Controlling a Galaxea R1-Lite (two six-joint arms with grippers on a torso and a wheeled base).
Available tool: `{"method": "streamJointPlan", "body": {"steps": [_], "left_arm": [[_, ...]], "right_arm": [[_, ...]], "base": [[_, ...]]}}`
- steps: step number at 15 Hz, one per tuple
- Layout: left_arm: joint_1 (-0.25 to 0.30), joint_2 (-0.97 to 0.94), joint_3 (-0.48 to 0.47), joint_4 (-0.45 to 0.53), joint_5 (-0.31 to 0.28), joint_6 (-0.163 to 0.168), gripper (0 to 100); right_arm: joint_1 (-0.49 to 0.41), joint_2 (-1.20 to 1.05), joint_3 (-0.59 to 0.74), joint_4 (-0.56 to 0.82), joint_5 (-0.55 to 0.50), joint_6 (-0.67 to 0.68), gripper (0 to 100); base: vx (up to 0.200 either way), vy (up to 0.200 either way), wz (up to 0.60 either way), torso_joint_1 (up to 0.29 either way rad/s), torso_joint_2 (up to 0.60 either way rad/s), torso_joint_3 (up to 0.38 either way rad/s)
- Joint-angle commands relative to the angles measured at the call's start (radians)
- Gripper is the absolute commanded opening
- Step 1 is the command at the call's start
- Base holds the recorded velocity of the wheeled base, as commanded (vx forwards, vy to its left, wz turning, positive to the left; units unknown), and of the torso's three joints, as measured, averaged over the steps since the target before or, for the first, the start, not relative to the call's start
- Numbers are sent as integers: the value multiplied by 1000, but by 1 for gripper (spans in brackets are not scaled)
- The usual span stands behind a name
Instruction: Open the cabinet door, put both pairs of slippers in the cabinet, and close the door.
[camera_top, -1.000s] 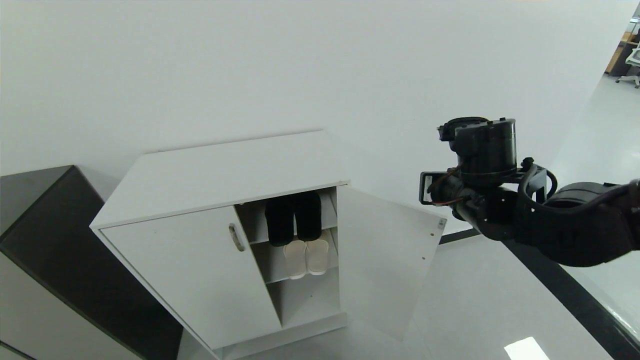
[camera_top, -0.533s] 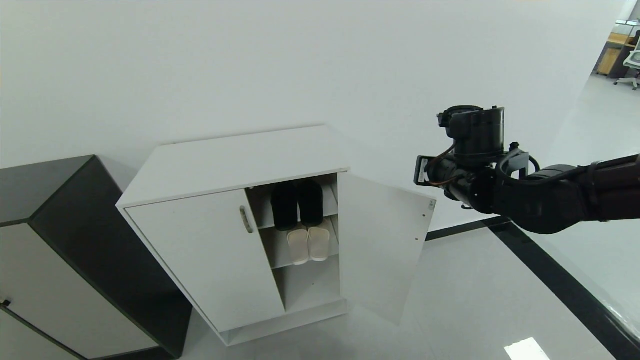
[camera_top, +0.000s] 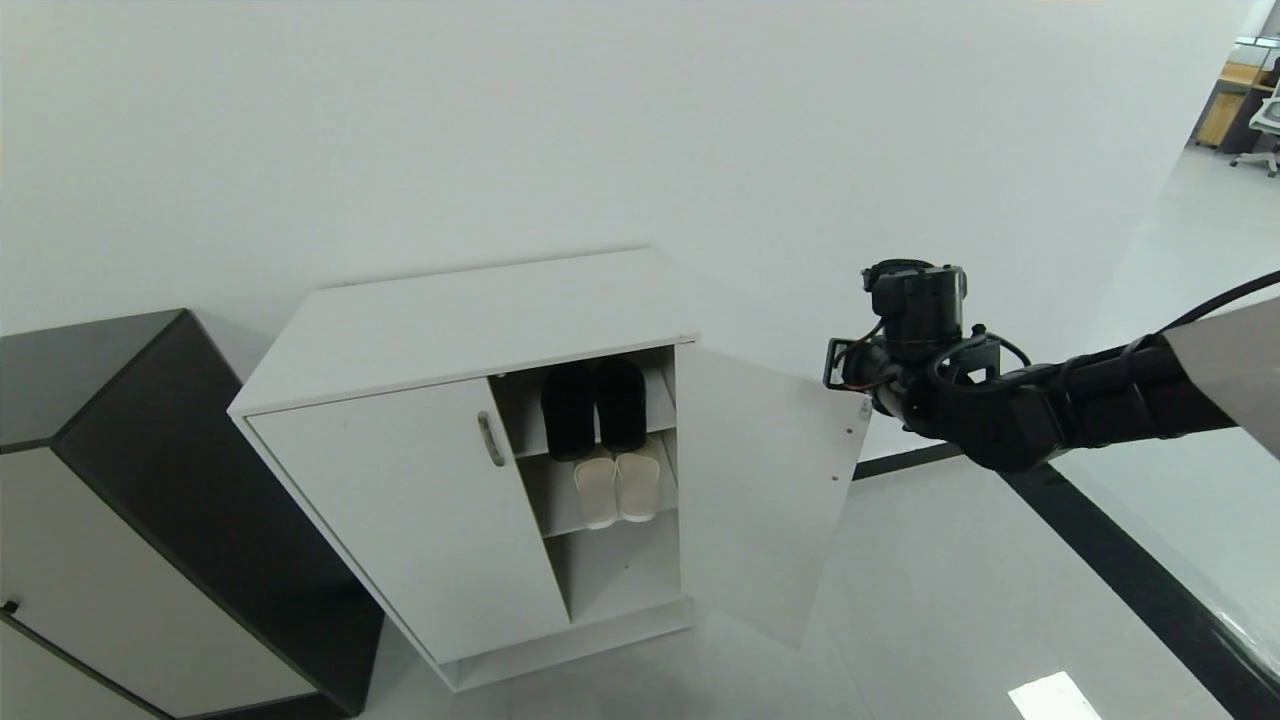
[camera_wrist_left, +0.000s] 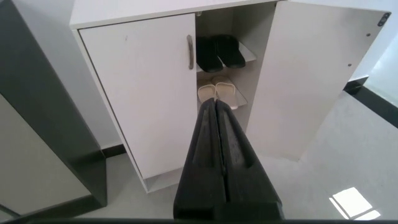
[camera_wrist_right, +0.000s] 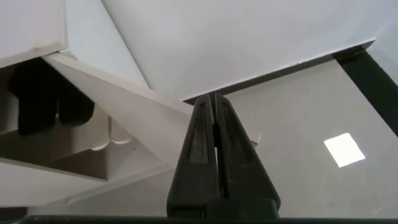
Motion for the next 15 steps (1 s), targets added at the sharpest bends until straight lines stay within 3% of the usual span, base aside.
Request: {"method": "streamJointPlan", "body": {"steps": [1,15], "left_arm": [[0,0,0,0,0,0,0],[0,0,0,0,-1,4,0]], "right_arm": [[-13,54,-13,-4,10,0,0],[-1,100,20,-45,24,1,0]], "base": [[0,0,0,0,0,0],[0,0,0,0,0,0]]}}
